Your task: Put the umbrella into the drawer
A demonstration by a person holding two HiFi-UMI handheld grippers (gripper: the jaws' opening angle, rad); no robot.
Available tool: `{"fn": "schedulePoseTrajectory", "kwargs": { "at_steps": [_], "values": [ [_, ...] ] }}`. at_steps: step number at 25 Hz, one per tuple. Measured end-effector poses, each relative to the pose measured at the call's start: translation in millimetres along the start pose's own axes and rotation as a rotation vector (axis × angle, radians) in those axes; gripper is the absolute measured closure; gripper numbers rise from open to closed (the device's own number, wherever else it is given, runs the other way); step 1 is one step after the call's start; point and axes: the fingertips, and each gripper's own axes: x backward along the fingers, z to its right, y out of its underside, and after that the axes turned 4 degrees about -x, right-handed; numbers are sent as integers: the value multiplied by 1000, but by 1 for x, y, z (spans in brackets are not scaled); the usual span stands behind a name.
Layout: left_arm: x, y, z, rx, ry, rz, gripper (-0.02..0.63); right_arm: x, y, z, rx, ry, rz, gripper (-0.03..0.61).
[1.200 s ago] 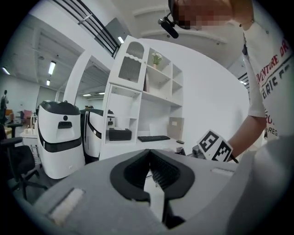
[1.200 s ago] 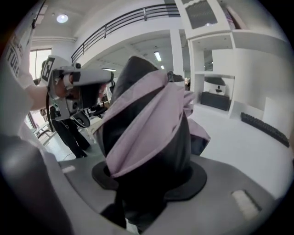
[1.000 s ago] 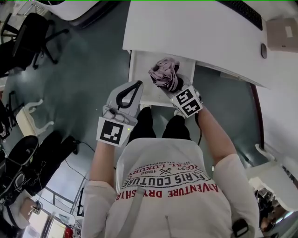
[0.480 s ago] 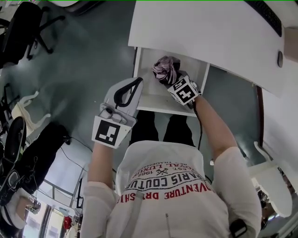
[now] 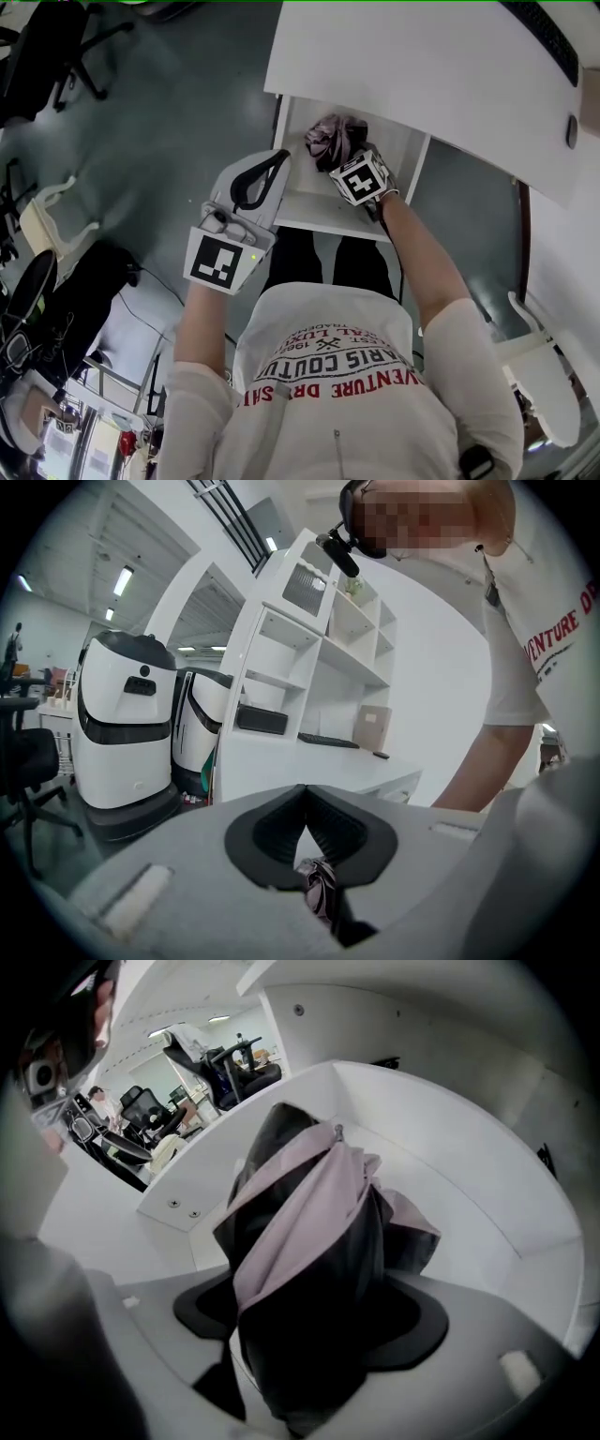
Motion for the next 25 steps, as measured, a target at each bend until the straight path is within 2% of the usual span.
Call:
{"fn": "schedulePoseTrajectory", "kwargs": {
  "at_steps": [2, 5, 9, 12, 14, 16, 18, 20, 22, 25],
  "values": [
    [3, -1, 4, -3, 2, -2, 607, 9, -2, -1, 27, 13, 21, 193],
    [9, -15, 7, 4, 3, 31, 607, 32, -15, -9, 89, 13, 75, 190],
    [15, -37, 17, -64, 13, 31, 607, 82, -38, -18, 64, 6, 192, 193],
    [21, -56, 27, -78, 50, 40, 607, 118, -53, -32, 69, -18, 271, 207],
    [25, -68, 35, -94, 66, 53, 607, 147, -64, -36, 60, 6, 350, 292],
    [30, -80, 48, -113, 70, 66, 607, 181, -70, -32, 47, 71, 448, 419],
    [38, -93, 67, -127, 65, 77, 607, 219, -66, -32, 35, 114, 527, 519],
    [45, -102, 82, -148, 55, 70, 607, 251, -62, -37, 32, 139, 589, 534],
    [49, -111, 87, -165, 49, 66, 607, 278, -65, -40, 35, 165, 654, 575],
    [56, -131, 94, -184, 49, 90, 607, 317, -75, -47, 27, 174, 754, 578]
  ]
}}
